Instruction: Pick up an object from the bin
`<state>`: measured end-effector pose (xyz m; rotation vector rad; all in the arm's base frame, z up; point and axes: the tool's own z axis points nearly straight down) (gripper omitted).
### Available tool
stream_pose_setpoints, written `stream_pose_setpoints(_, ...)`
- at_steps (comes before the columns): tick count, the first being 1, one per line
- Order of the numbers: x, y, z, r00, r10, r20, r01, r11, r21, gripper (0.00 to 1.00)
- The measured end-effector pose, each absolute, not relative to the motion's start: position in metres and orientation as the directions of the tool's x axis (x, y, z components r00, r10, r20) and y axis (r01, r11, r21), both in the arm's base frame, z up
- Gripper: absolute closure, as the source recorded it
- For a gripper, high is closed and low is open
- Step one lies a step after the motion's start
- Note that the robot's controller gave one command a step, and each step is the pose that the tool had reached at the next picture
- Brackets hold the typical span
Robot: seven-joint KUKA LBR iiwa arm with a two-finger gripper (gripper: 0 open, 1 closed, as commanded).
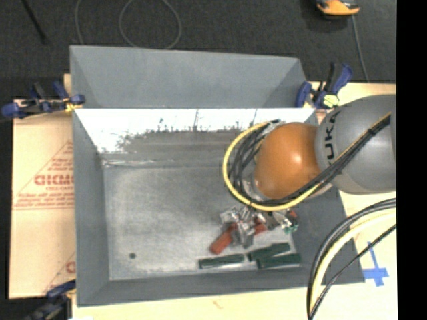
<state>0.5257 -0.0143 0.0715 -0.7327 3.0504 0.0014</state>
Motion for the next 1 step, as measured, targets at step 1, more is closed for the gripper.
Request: stream_pose_setpoints(1, 0.5078, -0.009, 0.2145, -0.899, -0.438, -0.008, -0.438, 0.899, -0.006, 1.0)
